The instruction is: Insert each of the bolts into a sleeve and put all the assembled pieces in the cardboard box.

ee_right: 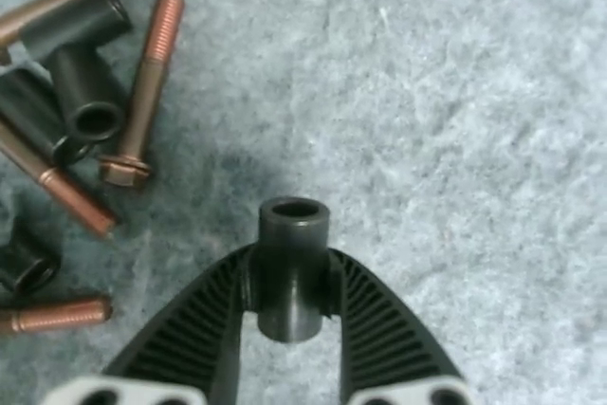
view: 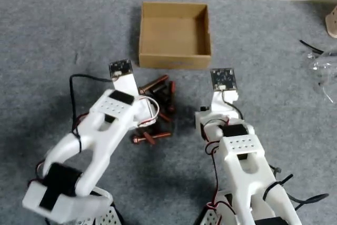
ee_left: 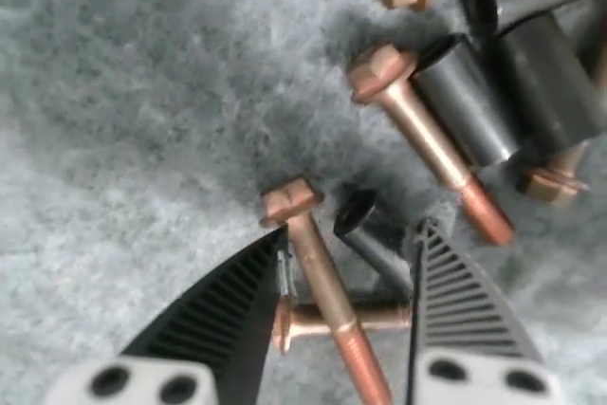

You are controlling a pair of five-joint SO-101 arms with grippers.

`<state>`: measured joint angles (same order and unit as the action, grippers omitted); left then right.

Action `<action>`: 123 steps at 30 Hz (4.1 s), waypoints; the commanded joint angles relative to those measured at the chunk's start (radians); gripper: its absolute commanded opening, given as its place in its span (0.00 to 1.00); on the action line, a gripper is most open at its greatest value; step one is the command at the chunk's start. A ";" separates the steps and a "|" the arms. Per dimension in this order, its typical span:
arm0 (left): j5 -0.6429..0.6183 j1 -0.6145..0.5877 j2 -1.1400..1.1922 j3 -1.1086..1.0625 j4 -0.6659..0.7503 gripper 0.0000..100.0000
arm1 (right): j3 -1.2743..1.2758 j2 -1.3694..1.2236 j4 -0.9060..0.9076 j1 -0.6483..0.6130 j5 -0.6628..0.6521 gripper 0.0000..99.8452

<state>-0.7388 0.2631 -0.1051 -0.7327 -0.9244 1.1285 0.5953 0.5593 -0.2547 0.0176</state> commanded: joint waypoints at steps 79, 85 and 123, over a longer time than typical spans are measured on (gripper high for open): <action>0.279 -0.076 -1.750 -0.868 0.247 0.01 | 0.002 0.039 -0.064 0.012 -0.005 0.00; 0.278 -0.196 -1.698 -0.888 0.379 0.01 | 0.093 0.041 -0.213 0.005 -0.005 0.00; 0.273 -0.170 -1.715 -0.964 0.489 0.01 | 0.596 1.207 -0.064 -0.177 -0.011 0.00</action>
<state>-0.4687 0.0729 -1.7898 -1.6763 -0.4365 1.6747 1.7937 0.4948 -0.3606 0.0176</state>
